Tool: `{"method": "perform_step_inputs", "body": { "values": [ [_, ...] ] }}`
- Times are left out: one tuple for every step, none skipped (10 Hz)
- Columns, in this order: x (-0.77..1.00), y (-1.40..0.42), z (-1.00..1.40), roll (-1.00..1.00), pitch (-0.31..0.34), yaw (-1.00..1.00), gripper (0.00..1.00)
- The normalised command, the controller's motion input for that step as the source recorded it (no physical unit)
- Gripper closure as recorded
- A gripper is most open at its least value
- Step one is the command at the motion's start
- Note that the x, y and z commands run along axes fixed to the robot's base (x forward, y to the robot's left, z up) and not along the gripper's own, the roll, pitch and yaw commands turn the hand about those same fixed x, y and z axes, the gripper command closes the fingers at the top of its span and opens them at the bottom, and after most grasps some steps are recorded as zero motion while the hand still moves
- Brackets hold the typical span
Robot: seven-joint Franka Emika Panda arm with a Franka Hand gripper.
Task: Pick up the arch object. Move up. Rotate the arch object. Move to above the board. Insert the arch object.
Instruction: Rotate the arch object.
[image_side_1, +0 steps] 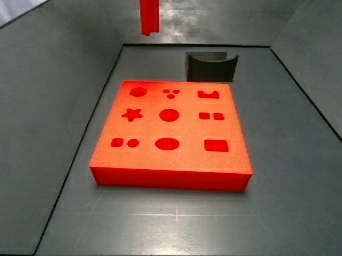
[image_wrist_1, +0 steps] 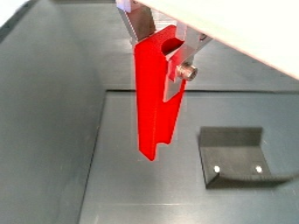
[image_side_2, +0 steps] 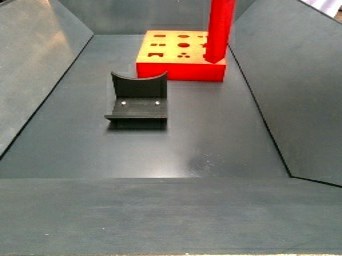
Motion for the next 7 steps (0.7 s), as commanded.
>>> {"method": "perform_step_inputs", "body": {
  "values": [
    [0.08,0.00,-0.03,-0.01,0.035,0.62,1.00],
    [0.06,0.00,-0.02,-0.01,0.027,0.39,1.00],
    [0.05,0.00,-0.01,-0.01,0.022,0.23,1.00],
    [0.00,0.00,0.00,0.00,0.012,1.00,1.00],
    [0.00,0.01,0.00,0.00,0.013,1.00,1.00],
    [0.00,0.00,0.00,0.00,0.016,1.00,1.00],
    [0.00,0.00,0.00,0.00,0.019,1.00,1.00]
  ]
}}
